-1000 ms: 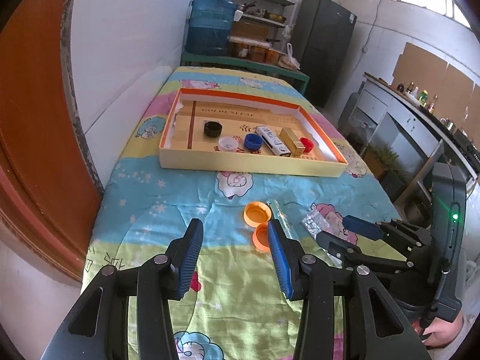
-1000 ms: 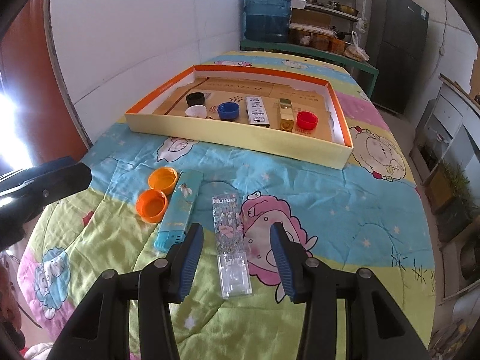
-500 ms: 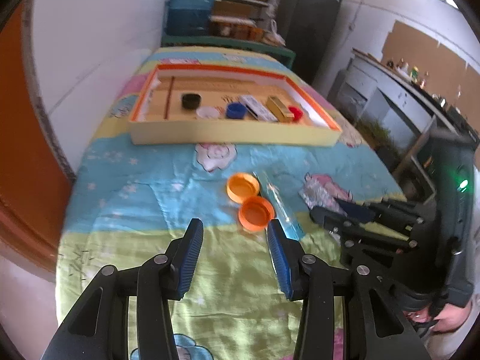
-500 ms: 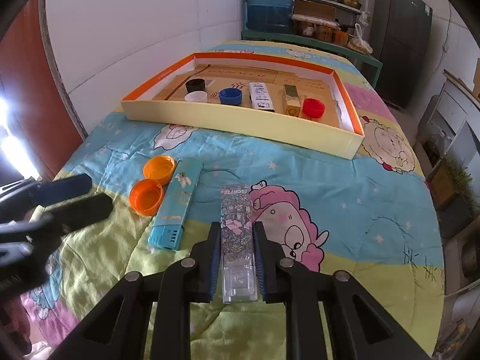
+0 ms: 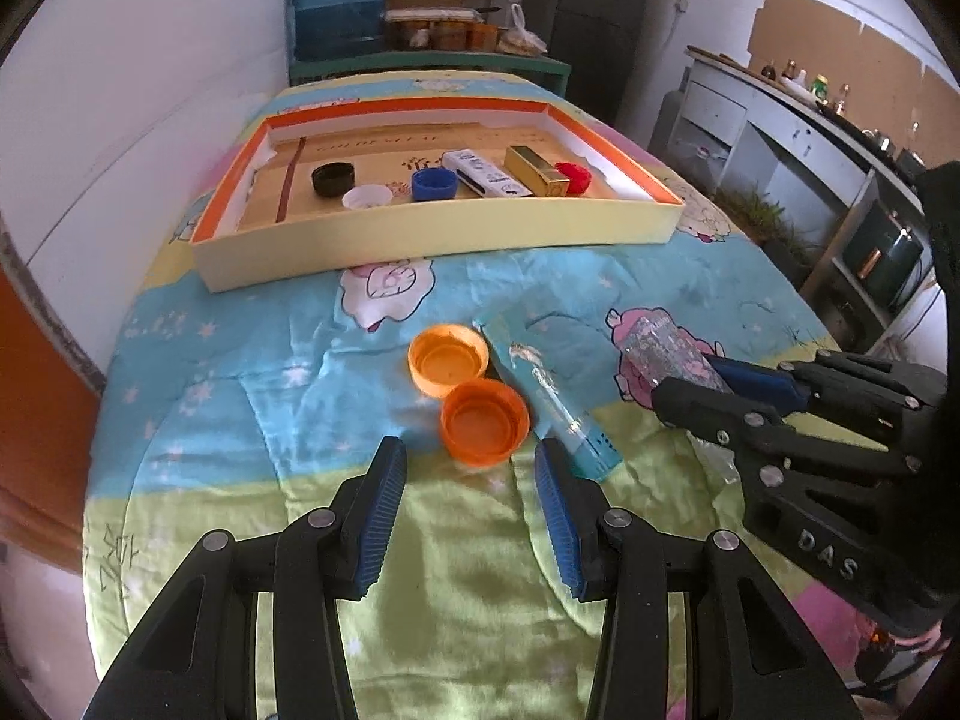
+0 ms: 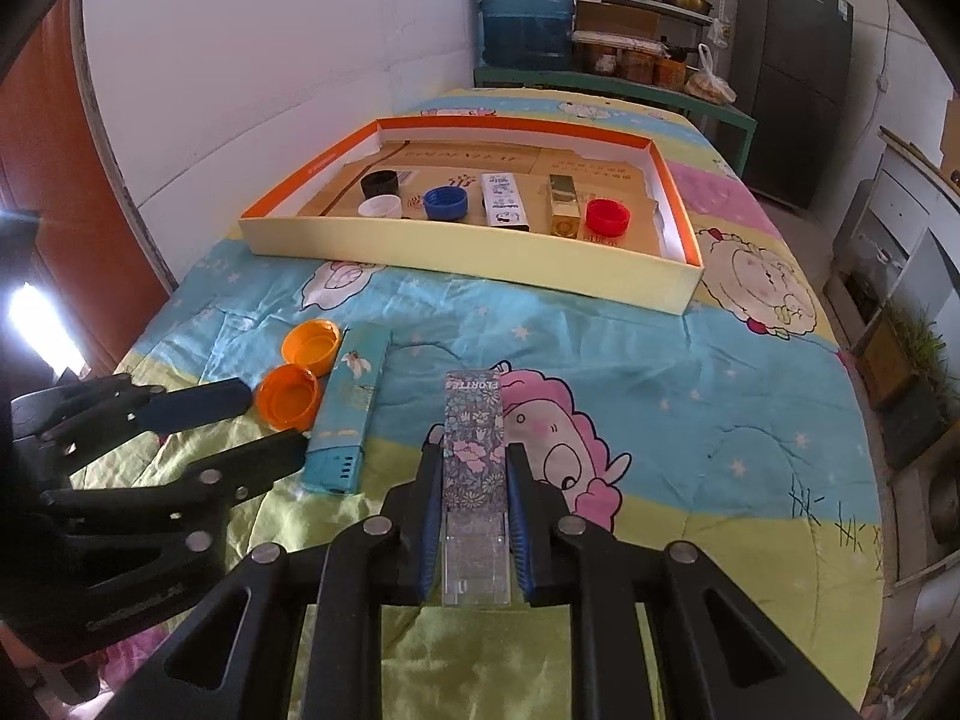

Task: Organize rigid objects
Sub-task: 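Grasp the clear patterned packet with the right tool while the left tool grasps an orange cap, then carry the orange cap and clear packet with both tools over the GOLDENLEAF box, then open the right tool to drop the clear packet while the left tool lowers the orange cap, then withdraw both open tools from the box toward the loose items on the quilt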

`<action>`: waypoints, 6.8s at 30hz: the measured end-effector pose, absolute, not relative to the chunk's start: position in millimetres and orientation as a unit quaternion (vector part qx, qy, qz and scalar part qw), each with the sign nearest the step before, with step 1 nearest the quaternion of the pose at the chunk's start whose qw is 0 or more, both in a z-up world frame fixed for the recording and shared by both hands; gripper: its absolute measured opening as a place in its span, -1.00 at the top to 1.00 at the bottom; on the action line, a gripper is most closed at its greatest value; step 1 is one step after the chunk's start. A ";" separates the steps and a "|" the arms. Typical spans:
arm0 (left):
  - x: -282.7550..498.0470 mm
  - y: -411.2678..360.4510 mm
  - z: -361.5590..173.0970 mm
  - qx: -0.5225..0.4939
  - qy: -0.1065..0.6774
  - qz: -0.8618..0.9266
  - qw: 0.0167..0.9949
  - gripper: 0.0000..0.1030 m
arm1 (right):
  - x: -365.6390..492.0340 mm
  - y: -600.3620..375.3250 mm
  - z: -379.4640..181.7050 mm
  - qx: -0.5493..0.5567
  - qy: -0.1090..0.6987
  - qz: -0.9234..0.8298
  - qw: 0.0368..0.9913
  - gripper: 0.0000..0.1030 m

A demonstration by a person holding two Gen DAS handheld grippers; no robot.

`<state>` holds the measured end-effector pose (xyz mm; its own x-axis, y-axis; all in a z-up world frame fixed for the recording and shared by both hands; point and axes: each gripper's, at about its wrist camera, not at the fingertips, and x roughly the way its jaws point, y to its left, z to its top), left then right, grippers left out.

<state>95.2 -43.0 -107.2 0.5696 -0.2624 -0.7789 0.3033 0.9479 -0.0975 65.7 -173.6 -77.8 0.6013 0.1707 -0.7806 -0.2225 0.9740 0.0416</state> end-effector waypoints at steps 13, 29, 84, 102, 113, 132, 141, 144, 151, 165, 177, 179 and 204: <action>105.8 -45.3 -107.7 0.016 0.426 -0.156 0.891 0.39 | 67.5 -175.6 -78.6 -0.022 0.433 0.117 0.894 0.61; 94.3 -29.2 -85.9 -0.006 0.405 -0.147 0.902 0.39 | 62.9 -170.8 -66.0 -0.021 0.420 0.125 0.899 0.61; 186.9 -3.8 49.0 -0.027 0.315 -0.080 0.945 0.39 | 145.8 -189.1 35.6 -0.029 0.331 0.099 0.938 0.61; 264.8 -27.1 24.3 -0.038 0.337 -0.074 0.938 0.39 | 206.3 -202.3 24.7 -0.029 0.342 0.086 0.935 0.61; 289.6 -37.9 -12.5 -0.038 0.368 -0.078 0.926 0.39 | 234.1 -206.1 1.1 -0.021 0.362 0.091 0.927 0.61; 311.9 -55.0 -67.7 -0.033 0.418 -0.081 0.904 0.39 | 261.4 -219.9 -45.3 -0.002 0.403 0.096 0.910 0.61; 320.2 -55.7 -85.5 -0.029 0.434 -0.078 0.897 0.39 | 265.2 -218.2 -56.2 -0.005 0.413 0.099 0.905 0.61; 322.0 -56.5 -90.8 -0.028 0.439 -0.079 0.895 0.39 | 266.4 -218.4 -60.4 -0.006 0.417 0.098 0.903 0.61; 322.8 -57.7 -96.2 -0.025 0.439 -0.078 0.895 0.39 | 268.1 -220.1 -64.0 -0.007 0.420 0.094 0.903 0.61; 320.9 -52.2 -93.9 -0.038 0.433 -0.085 0.896 0.08 | 269.6 -221.2 -69.6 -0.001 0.423 0.098 0.901 0.61; 305.3 -51.3 -72.3 -0.030 0.402 -0.085 0.911 0.08 | 264.0 -222.2 -60.6 0.005 0.409 0.097 0.907 0.29; 303.1 -51.5 -69.6 -0.027 0.398 -0.085 0.913 0.08 | 262.0 -223.1 -58.8 0.007 0.408 0.097 0.908 0.28; 254.3 -45.8 -36.6 -0.013 0.370 -0.072 0.926 0.08 | 219.6 -217.5 -29.0 0.004 0.388 0.093 0.917 0.28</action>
